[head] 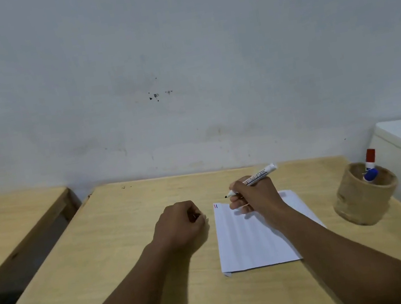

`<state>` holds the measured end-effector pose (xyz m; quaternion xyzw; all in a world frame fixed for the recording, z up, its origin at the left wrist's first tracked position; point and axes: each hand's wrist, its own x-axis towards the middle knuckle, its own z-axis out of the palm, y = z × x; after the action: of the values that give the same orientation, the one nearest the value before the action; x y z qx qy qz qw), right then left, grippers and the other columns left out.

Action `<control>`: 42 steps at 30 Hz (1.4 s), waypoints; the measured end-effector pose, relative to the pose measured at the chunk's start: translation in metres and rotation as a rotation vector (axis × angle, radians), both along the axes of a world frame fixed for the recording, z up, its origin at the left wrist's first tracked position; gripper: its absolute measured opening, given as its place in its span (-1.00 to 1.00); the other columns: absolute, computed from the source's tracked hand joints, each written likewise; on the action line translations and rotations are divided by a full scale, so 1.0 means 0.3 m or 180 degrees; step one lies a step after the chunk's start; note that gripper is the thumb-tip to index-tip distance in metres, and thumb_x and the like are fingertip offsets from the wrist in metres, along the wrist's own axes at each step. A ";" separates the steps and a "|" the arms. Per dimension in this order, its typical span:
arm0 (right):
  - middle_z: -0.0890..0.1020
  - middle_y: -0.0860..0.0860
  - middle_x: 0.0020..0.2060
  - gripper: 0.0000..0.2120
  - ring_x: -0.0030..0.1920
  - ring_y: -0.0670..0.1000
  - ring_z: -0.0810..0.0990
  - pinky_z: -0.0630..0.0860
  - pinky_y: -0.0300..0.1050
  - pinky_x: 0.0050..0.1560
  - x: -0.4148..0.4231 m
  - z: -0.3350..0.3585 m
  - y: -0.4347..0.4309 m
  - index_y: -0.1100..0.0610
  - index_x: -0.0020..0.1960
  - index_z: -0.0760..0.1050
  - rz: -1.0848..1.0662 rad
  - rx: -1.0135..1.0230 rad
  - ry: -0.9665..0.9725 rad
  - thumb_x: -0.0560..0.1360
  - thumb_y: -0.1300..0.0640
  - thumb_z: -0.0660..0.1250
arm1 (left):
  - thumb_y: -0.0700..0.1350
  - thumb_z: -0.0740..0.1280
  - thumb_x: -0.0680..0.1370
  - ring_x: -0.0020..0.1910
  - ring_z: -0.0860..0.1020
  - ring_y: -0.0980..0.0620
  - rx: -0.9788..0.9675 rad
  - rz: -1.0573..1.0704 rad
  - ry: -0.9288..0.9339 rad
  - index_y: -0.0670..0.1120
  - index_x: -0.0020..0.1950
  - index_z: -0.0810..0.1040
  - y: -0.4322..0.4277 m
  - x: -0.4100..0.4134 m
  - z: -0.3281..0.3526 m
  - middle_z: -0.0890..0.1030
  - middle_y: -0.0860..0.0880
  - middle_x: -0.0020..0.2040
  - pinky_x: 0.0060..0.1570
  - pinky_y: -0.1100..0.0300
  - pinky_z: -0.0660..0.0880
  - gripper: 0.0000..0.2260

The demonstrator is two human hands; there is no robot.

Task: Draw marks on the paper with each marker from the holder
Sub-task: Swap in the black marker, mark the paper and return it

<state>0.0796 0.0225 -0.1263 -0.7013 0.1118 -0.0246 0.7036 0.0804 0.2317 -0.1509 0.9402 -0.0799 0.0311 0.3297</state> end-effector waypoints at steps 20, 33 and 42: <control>0.72 0.08 -0.40 -0.86 -0.39 0.02 0.71 0.67 0.08 -0.18 0.075 -0.134 0.039 0.19 -0.19 0.65 -0.0006 -0.0845 -0.0234 0.37 0.12 0.52 | 0.38 0.46 0.28 0.05 0.51 0.06 -0.0037 0.0194 -0.0142 0.14 0.04 0.52 -0.033 0.023 -0.059 0.62 0.20 -0.23 0.06 0.01 0.51 -0.52; 0.72 0.13 -0.39 -0.92 -0.38 0.10 0.67 0.60 0.09 -0.29 0.070 -0.119 0.037 0.14 -0.29 0.62 0.0003 -0.0688 -0.0086 0.29 0.14 0.47 | 0.35 0.49 0.29 0.05 0.50 0.06 -0.0039 0.0206 -0.0044 0.12 0.06 0.54 -0.036 0.015 -0.045 0.57 0.21 -0.25 0.08 0.02 0.49 -0.53; 0.58 0.11 -0.40 -0.90 -0.60 -0.08 0.46 0.26 -0.27 -0.57 0.068 0.038 -0.026 0.18 -0.14 0.56 -0.0458 0.0558 -0.0115 0.53 0.24 0.45 | -0.08 0.52 0.49 -0.37 0.58 0.22 -0.1000 0.0148 0.0336 -0.07 -0.16 0.68 0.006 0.035 -0.008 0.69 -0.03 -0.28 -0.33 0.33 0.50 -0.91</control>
<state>0.1001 0.0146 -0.1150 -0.6267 0.1509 -0.0778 0.7605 0.0909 0.2334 -0.1532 0.8790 -0.0349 0.0014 0.4756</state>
